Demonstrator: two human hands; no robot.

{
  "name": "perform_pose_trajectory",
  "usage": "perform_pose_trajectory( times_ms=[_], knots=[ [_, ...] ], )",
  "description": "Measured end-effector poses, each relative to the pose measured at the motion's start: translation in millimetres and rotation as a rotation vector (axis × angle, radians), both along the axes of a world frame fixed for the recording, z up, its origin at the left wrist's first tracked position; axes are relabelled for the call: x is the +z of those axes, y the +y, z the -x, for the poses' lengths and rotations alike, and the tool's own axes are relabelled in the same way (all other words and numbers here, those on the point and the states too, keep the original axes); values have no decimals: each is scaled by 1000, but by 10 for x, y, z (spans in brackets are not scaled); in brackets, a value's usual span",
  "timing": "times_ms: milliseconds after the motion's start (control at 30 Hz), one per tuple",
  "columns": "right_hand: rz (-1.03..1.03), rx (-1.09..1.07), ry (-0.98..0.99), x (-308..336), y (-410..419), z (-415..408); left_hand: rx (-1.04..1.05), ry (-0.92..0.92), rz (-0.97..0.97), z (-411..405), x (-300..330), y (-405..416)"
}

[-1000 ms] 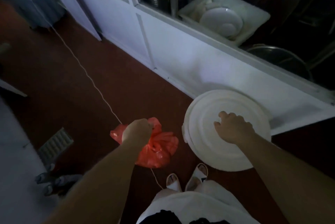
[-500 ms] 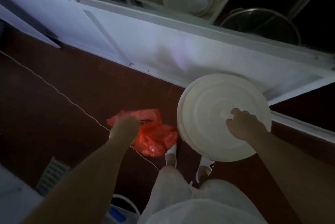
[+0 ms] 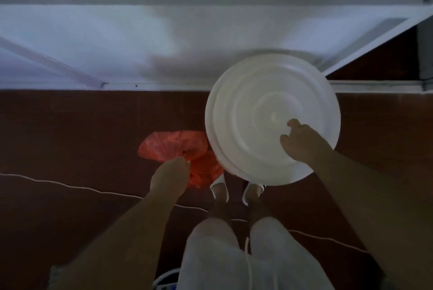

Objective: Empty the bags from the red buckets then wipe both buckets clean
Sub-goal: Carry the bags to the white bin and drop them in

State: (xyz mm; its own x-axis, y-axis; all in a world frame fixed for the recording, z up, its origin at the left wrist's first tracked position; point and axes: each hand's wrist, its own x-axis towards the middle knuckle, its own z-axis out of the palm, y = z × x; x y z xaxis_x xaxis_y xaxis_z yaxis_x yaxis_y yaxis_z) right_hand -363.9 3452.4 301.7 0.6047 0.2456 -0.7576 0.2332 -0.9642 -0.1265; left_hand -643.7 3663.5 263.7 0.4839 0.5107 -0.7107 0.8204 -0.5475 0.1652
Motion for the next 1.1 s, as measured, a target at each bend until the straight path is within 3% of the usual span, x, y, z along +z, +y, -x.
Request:
perform_pose_trajectory(
  times_ms=[500, 800, 1100],
  knots=[
    [-8, -294, -147, -1893, 200, -372, -233, 15, -5, -463, -1581, 186],
    [-88, -5, -455, -2408, -13, -385, -265, 81, 1, -636, -2038, 174],
    [-211, 146, -441, -2474, -82, -543, -208, 107, 15, -706, -2129, 91]
  ],
)
